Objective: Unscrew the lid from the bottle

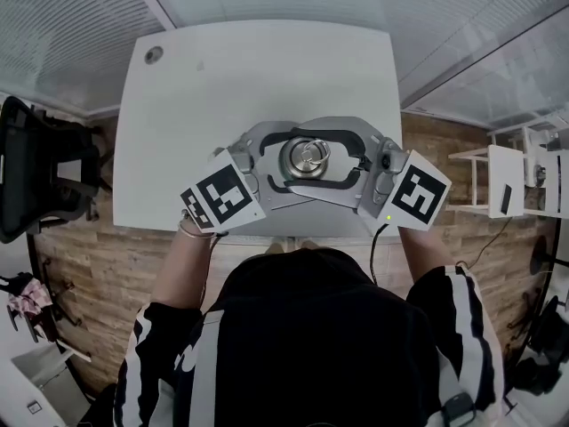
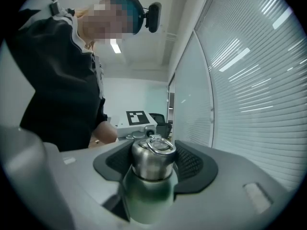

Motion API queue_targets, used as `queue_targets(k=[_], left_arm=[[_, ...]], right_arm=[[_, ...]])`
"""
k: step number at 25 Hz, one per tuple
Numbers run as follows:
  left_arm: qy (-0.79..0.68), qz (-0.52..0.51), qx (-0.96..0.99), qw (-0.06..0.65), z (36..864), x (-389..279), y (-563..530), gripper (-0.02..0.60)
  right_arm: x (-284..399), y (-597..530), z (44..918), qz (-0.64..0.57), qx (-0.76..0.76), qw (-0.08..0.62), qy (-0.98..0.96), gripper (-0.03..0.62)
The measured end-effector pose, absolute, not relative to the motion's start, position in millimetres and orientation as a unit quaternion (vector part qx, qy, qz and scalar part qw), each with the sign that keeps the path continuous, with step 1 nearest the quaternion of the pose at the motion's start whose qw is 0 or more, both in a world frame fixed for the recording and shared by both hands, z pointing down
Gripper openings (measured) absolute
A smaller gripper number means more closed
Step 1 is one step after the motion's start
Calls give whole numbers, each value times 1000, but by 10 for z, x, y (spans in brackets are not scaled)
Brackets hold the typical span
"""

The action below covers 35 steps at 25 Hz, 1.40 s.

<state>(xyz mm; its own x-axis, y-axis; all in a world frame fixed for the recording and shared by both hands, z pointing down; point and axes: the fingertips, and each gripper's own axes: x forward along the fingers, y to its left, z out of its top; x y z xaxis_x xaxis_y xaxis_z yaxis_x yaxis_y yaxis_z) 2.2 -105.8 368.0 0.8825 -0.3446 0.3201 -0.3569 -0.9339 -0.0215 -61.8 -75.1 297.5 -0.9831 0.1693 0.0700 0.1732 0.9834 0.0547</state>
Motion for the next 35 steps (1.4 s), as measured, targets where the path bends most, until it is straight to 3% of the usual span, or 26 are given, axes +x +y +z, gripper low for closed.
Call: queue_targets(k=[19, 26, 35], left_arm=[[-134, 159, 978, 13, 3649, 163, -903, 385], [-201, 171, 964, 18, 3721, -62, -1110, 385], [-351, 161, 921, 48, 3795, -483, -1522, 385]], right_arm=[[-480, -523, 2942, -33, -289, 53, -955, 264], [-603, -790, 3031, -23, -179, 64, -982, 286], [-682, -1266, 2959, -17, 91, 6, -996, 328]])
